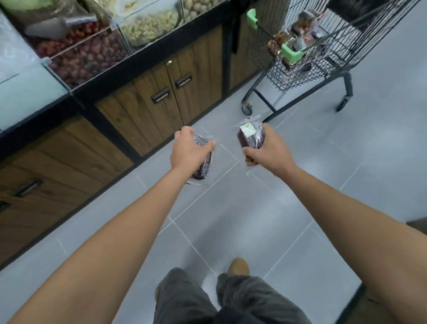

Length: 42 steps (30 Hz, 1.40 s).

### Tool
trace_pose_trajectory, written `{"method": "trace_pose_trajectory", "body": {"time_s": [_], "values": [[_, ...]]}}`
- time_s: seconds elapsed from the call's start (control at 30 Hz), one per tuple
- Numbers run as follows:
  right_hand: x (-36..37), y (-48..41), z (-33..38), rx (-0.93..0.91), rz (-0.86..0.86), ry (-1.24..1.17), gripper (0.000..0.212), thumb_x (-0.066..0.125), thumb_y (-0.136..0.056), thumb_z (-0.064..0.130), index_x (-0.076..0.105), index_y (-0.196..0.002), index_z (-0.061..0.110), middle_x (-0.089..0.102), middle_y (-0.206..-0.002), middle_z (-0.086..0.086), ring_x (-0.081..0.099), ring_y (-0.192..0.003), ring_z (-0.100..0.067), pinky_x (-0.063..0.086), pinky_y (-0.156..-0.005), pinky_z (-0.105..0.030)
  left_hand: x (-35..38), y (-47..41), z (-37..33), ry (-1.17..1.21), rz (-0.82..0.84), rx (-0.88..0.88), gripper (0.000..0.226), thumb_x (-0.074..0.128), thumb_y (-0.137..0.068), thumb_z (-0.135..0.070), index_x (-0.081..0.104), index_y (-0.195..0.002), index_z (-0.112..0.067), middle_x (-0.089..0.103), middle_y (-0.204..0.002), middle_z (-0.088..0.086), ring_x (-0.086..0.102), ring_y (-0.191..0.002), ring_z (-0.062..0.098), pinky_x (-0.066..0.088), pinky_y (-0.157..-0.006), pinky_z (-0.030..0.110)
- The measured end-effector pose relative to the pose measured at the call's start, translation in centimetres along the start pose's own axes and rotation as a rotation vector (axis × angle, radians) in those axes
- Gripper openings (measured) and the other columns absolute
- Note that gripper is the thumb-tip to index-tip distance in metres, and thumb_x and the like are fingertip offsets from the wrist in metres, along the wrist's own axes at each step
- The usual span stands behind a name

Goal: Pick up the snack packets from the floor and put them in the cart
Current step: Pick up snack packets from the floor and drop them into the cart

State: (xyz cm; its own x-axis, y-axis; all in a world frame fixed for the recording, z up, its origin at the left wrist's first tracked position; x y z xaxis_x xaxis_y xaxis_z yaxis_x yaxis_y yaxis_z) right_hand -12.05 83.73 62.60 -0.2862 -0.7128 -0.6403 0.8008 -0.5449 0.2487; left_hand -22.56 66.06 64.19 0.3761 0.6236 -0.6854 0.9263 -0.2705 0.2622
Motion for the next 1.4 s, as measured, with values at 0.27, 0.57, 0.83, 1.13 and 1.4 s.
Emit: {"method": "trace_pose_trajectory", "body": {"time_s": [0.27,0.57,0.83,1.13,1.4], "values": [[-10.2,-8.5,-4.9,0.013,-0.120,0.013,0.058,0.071,-0.070,0.036,0.047,-0.121,0.021,0.062,-0.109,0.003,0.059,-0.096,-0.018,0.046,-0.080,-0.033,8.4,-6.1,-12.1,-0.018,0.055,0.090,0.062,0.073,-0.072,-0.048,0.045,-0.117,-0.017,0.045,-0.115,0.001,0.054,-0.101,0.021,0.050,-0.085,0.041],[-20.9,-23.7,-10.1,0.065,-0.170,0.086,0.053,0.071,-0.076,0.033,0.046,-0.121,0.018,0.055,-0.099,0.005,0.053,-0.089,-0.016,0.041,-0.074,-0.031,20.1,-18.8,-24.7,0.000,0.140,0.136,0.058,0.071,-0.073,-0.051,0.045,-0.113,-0.017,0.045,-0.110,-0.001,0.054,-0.100,0.020,0.048,-0.080,0.036],[-30.1,-37.3,-11.5,0.091,-0.151,0.070,0.051,0.071,-0.073,0.033,0.046,-0.114,0.015,0.061,-0.098,-0.002,0.059,-0.083,-0.020,0.049,-0.069,-0.034,25.8,-29.8,-37.1,-0.012,0.187,0.144,0.063,0.069,-0.076,-0.053,0.044,-0.121,-0.018,0.046,-0.127,0.001,0.049,-0.093,0.014,0.040,-0.073,0.031],[-36.1,-52.1,-11.9,0.032,-0.062,0.111,0.058,0.072,-0.074,0.036,0.045,-0.122,0.017,0.059,-0.105,0.001,0.059,-0.097,-0.021,0.049,-0.082,-0.037,29.7,-40.1,-44.8,0.052,0.134,0.085,0.063,0.067,-0.079,-0.051,0.042,-0.123,-0.015,0.043,-0.123,0.002,0.046,-0.092,0.014,0.039,-0.072,0.029],[-38.2,-69.7,-14.7,-0.003,0.178,0.173,0.060,0.072,-0.077,0.040,0.043,-0.122,0.013,0.060,-0.094,-0.004,0.058,-0.079,-0.018,0.052,-0.074,-0.039,36.4,-52.7,-48.5,0.117,0.022,-0.247,0.068,0.064,-0.079,-0.055,0.039,-0.128,-0.014,0.043,-0.127,0.004,0.048,-0.100,0.017,0.037,-0.072,0.031]]}}
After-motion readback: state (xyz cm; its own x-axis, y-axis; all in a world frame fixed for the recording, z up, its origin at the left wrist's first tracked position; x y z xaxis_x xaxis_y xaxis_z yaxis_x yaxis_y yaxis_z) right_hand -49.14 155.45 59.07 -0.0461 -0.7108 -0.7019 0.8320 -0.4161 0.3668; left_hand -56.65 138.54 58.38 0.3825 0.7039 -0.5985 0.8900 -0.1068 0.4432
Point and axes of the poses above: each hand's wrist, its own y-axis away from the middle knuckle, its own x-axis out of the palm, z = x × y, the point moved 2 cm from there along -y, towards the middle knuckle
